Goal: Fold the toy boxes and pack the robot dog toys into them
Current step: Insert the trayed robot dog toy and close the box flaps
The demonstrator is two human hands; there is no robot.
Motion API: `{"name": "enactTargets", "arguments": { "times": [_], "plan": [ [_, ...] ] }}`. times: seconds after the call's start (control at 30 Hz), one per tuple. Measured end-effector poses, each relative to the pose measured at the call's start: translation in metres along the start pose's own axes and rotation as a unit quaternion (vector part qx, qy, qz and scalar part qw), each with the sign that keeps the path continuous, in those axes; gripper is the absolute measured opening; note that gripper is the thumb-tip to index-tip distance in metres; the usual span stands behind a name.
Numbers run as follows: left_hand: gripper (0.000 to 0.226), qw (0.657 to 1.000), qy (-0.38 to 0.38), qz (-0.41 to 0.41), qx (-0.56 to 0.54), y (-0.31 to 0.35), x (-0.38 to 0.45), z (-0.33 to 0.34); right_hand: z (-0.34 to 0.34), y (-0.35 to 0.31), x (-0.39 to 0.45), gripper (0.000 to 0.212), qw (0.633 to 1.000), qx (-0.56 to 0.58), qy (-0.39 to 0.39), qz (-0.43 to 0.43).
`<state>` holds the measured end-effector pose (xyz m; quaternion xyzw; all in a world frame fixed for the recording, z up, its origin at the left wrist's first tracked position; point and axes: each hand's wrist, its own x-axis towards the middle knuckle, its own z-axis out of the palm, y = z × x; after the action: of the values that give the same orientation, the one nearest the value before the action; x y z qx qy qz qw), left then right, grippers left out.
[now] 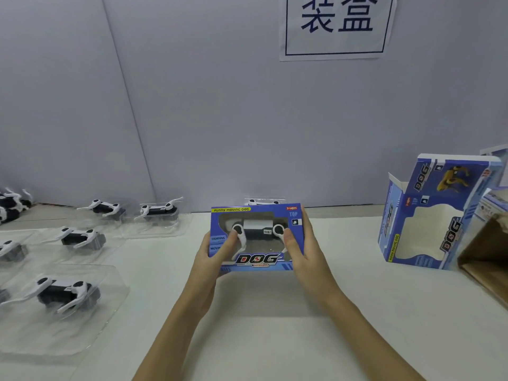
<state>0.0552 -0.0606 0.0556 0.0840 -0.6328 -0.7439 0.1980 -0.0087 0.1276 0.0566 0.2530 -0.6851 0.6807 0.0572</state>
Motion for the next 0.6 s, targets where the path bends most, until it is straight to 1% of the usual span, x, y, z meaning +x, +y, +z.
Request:
{"name": "enactTargets", "arguments": {
  "times": [0.07, 0.1, 0.13, 0.2, 0.27, 0.33, 0.37, 0.43, 0.5, 0.57, 0.6],
  "plan": [
    [0.058, 1.0, -0.005, -0.002, -0.007, -0.004, -0.001, 0.0, -0.003, 0.0, 0.001, 0.07, 0.999, 0.008, 0.034, 0.023],
    [0.057, 1.0, -0.005, -0.004, -0.019, -0.005, 0.0, 0.0, -0.007, -0.002, 0.003, 0.075, 0.998, 0.015, 0.044, 0.053],
    [0.055, 1.0, -0.007, -0.009, -0.028, -0.005, 0.0, -0.001, -0.014, -0.004, 0.006, 0.075, 0.995, 0.023, 0.043, 0.091],
    [0.057, 0.999, -0.024, -0.019, -0.032, -0.004, 0.003, -0.006, -0.03, -0.013, 0.01, 0.07, 0.988, 0.019, 0.004, 0.156],
    [0.06, 0.998, -0.043, -0.026, -0.029, -0.004, 0.007, -0.013, -0.046, -0.018, 0.011, 0.07, 0.978, -0.034, -0.06, 0.198],
    [0.054, 0.998, -0.053, -0.023, -0.028, -0.006, 0.009, -0.015, -0.056, -0.019, 0.009, 0.069, 0.967, -0.05, -0.098, 0.228],
    [0.05, 0.998, -0.049, -0.019, -0.032, -0.007, 0.009, -0.014, -0.058, -0.019, 0.009, 0.069, 0.967, -0.036, -0.097, 0.234],
    [0.052, 0.998, -0.016, -0.02, -0.063, -0.009, 0.01, -0.008, -0.059, -0.024, 0.01, 0.075, 0.972, 0.0, -0.057, 0.228],
    [0.057, 0.993, 0.03, -0.038, -0.11, -0.009, 0.011, -0.007, -0.061, -0.031, 0.013, 0.079, 0.978, 0.06, 0.02, 0.196],
    [0.059, 0.989, 0.055, -0.047, -0.13, -0.007, 0.01, -0.011, -0.065, -0.041, 0.017, 0.072, 0.971, 0.175, 0.101, 0.127],
    [0.058, 0.989, 0.054, -0.05, -0.127, -0.006, 0.009, -0.013, -0.068, -0.047, 0.018, 0.069, 0.956, 0.245, 0.141, 0.077]
  ]
}}
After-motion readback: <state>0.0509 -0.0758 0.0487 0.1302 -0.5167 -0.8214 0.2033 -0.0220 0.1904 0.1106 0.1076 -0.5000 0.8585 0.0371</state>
